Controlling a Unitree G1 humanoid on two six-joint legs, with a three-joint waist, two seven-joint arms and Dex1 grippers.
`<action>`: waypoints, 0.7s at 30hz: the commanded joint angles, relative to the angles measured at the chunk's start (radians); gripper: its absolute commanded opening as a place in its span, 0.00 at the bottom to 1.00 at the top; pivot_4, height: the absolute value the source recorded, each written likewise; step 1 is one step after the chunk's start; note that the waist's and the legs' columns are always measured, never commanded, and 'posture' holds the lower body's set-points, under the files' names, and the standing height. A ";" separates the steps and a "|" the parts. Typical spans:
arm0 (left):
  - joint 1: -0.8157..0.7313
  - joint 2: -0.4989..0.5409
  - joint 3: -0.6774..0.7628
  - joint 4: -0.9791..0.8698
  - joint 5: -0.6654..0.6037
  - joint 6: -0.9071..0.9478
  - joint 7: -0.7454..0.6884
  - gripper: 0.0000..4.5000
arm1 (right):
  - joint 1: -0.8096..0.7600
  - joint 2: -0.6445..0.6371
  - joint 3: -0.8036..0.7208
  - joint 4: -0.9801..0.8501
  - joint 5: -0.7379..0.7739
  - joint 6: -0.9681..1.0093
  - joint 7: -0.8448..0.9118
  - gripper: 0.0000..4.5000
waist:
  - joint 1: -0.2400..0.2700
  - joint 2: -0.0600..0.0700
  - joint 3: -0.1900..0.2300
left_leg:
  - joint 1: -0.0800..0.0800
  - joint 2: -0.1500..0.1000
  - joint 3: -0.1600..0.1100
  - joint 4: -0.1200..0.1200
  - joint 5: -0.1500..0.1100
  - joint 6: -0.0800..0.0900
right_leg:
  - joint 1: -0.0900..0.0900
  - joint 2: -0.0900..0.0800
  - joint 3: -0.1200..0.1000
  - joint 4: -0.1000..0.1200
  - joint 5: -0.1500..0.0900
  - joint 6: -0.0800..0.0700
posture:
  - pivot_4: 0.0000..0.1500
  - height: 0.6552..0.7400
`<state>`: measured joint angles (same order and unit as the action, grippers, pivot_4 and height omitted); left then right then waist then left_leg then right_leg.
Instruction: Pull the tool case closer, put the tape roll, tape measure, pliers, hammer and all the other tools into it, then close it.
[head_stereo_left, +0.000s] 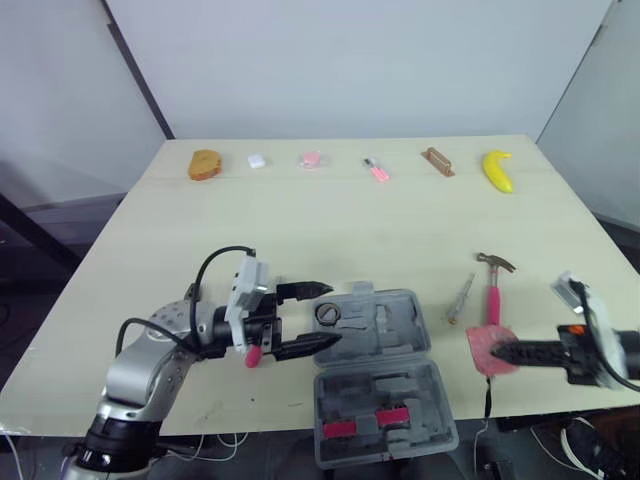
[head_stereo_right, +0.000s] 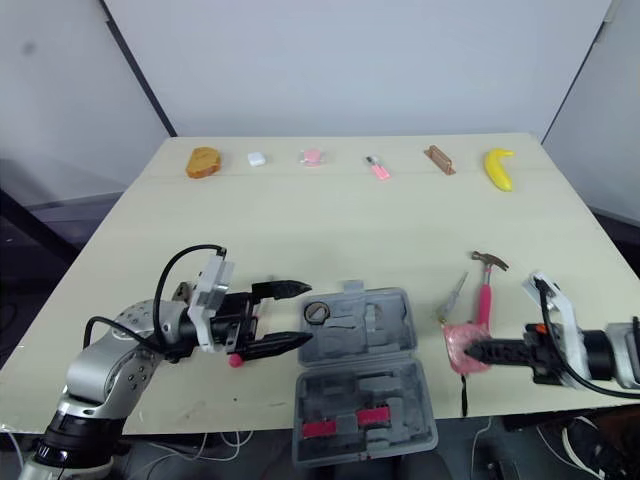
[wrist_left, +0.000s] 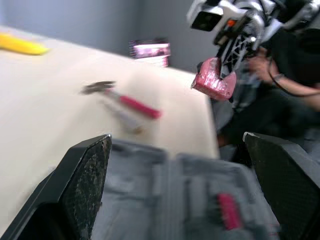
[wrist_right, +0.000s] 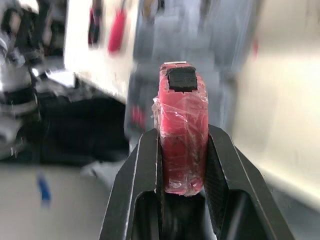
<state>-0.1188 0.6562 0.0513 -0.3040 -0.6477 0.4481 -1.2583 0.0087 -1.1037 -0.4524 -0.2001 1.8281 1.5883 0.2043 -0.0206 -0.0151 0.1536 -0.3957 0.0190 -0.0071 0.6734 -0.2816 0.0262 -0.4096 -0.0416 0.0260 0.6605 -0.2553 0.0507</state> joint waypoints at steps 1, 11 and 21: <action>0.004 0.031 0.016 -0.025 -0.057 0.022 -0.040 1.00 | 0.032 -0.006 0.014 -0.008 -0.111 -0.053 0.066 0.11 | 0.005 0.000 0.000 | 0.000 0.001 0.000 0.001 0.000 0.000 | 0.000 0.000 0.000 0.000 0.000 0.000 | 1.00 1.00; 0.022 0.073 0.025 0.005 -0.043 -0.074 -0.150 1.00 | -0.159 0.161 0.323 0.112 -0.532 -0.199 0.130 0.11 | 0.008 0.000 0.000 | -0.001 0.001 0.001 0.003 0.000 0.000 | -0.001 0.001 0.001 0.001 0.000 0.000 | 1.00 1.00; 0.109 0.085 0.083 0.034 -0.014 -0.190 -0.175 1.00 | -0.240 0.250 0.386 0.223 -0.779 -0.276 0.219 0.22 | 0.008 0.000 0.000 | -0.001 0.003 0.001 0.003 0.000 0.000 | -0.001 0.001 0.001 0.000 0.000 0.000 | 1.00 1.00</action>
<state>-0.0182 0.7375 0.1131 -0.2614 -0.6630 0.2835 -1.4280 -0.2261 -0.8619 -0.0569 0.0033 1.0979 1.3426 0.4194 -0.0122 -0.0154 0.1537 -0.3970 0.0217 -0.0062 0.6765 -0.2816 0.0261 -0.4103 -0.0408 0.0273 0.6607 -0.2549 0.0504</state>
